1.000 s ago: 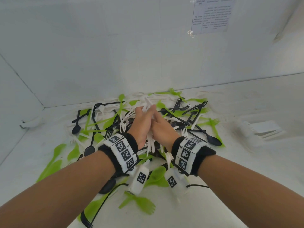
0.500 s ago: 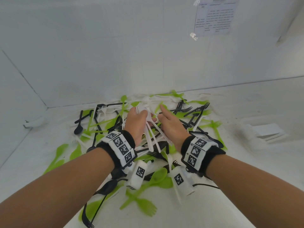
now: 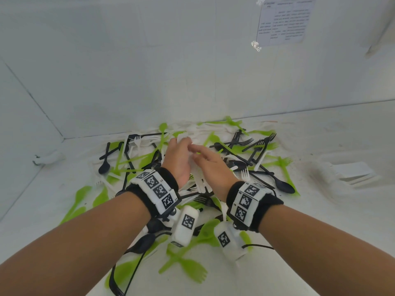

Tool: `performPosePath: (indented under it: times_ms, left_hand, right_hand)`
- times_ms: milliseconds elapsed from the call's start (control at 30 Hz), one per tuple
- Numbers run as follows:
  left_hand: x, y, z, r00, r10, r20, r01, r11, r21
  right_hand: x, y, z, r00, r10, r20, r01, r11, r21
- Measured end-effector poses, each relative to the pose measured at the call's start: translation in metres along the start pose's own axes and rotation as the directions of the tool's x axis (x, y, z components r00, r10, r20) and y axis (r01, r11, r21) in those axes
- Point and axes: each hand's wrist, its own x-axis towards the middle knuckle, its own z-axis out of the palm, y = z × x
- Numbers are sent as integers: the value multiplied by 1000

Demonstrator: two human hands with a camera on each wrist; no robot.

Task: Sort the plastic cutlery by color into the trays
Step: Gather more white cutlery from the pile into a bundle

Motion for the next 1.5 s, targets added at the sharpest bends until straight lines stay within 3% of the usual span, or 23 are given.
performPosePath:
  times_ms: [100,233,267,333,400,500,600,667,733,1000,1167,1300,1367,1433,1500]
  left_hand:
    - [2,4,-4,996,34,-77,-37,998,-42]
    - [-1,14,-9,997,41,-64,-45,996,-72]
    - [-1,17,-12,998,37,-48,-41,996,-85]
    - [-2,22,-19,999,35,1,-35,996,-78]
    - [-4,27,-24,996,47,72,-47,999,-5]
    - [-8,26,-30,979,109,172,-156,942,296]
    - [-11,22,-33,926,187,327,-361,687,630]
    - [-12,16,-26,885,212,414,-458,551,698]
    - [-13,9,-12,858,239,455,-512,468,720]
    - [-15,-27,73,853,251,457,-521,449,726]
    - [-23,-60,147,876,231,424,-478,539,694]
    - [-36,-92,214,879,247,408,-475,533,700]
    - [-40,-108,242,891,194,409,-446,539,715]
    - [-39,-125,261,885,147,442,-453,489,745]
    - [-37,-144,272,875,103,473,-477,350,806]
  right_hand:
    - [0,5,8,984,154,-90,-151,988,39]
    - [-7,0,11,955,286,77,-285,958,-29]
    - [-10,-3,10,958,264,115,-260,964,-50]
    - [-12,-6,0,986,93,135,-51,957,-286]
    - [-9,-10,-15,979,-81,187,179,778,-603]
    - [2,-18,-50,964,-118,239,265,509,-819]
    - [7,-28,-87,958,-99,268,285,276,-918]
    - [5,-36,-104,947,-115,298,315,176,-933]
    - [2,-41,-116,939,-124,320,335,125,-934]
    - [-17,-44,-192,951,-185,246,278,173,-945]
    - [-25,-50,-265,947,-171,272,297,150,-943]
    - [-39,-51,-328,955,-133,265,291,242,-926]
    - [-47,-47,-360,962,-98,255,272,267,-924]
    - [-55,-41,-388,965,-59,254,260,260,-930]
    - [-63,-37,-412,972,-19,233,230,254,-939]
